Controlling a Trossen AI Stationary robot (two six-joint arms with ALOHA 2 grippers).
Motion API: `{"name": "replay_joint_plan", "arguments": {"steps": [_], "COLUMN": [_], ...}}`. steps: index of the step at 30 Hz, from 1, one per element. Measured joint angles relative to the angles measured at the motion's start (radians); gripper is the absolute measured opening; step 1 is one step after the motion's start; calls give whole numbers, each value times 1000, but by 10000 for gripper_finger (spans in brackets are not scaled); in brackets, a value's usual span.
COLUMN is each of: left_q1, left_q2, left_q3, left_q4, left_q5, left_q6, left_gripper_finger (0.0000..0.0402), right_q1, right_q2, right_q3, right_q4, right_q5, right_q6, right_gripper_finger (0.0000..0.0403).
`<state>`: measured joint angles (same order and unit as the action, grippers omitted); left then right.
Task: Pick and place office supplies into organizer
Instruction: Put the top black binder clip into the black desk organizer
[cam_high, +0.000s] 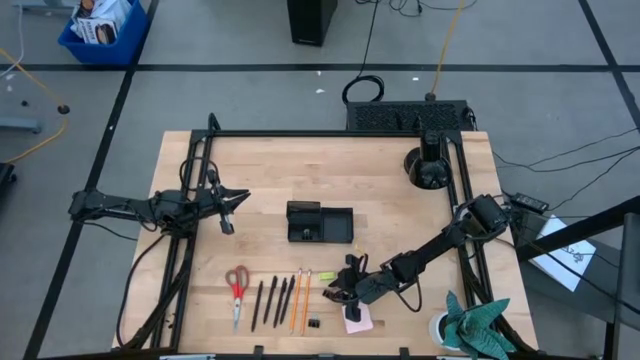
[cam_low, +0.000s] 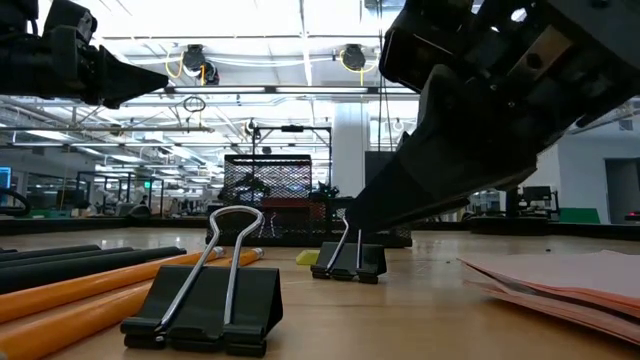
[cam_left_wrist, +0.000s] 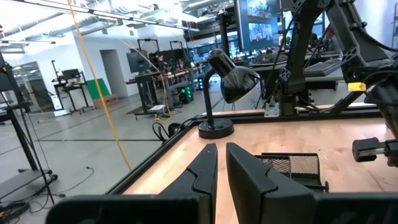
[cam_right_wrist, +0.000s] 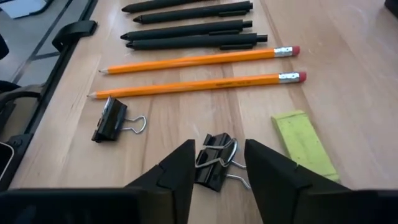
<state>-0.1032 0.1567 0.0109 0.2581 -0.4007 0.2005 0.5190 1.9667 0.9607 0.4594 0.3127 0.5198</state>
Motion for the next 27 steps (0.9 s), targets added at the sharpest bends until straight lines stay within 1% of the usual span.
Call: {"name": "replay_joint_plan", "arguments": {"steps": [7, 13, 14, 18, 24, 27], "left_q1": [0, 0, 0, 0, 0, 0], "left_q2": [0, 0, 0, 0, 0, 0], "left_q3": [0, 0, 0, 0, 0, 0], "left_q4": [0, 0, 0, 0, 0, 0], "left_q5": [4, 4, 4, 4, 3, 3], "left_q6": [0, 0, 0, 0, 0, 0], "left_gripper_finger": [42, 42, 42, 42, 42, 42], "right_q1": [0, 0, 0, -1, -2, -2], "right_q2": [0, 0, -1, -1, -19, -48], "right_q3": [0, 0, 0, 0, 0, 1], "right_q4": [-11, -30, -28, -18, -13, 7], "right_q5": [0, 0, 1, 3, 9, 56], "right_q6": [-5, -10, -15, -29, -58, -110], "right_gripper_finger": [79, 13, 7, 9, 3, 2]}}
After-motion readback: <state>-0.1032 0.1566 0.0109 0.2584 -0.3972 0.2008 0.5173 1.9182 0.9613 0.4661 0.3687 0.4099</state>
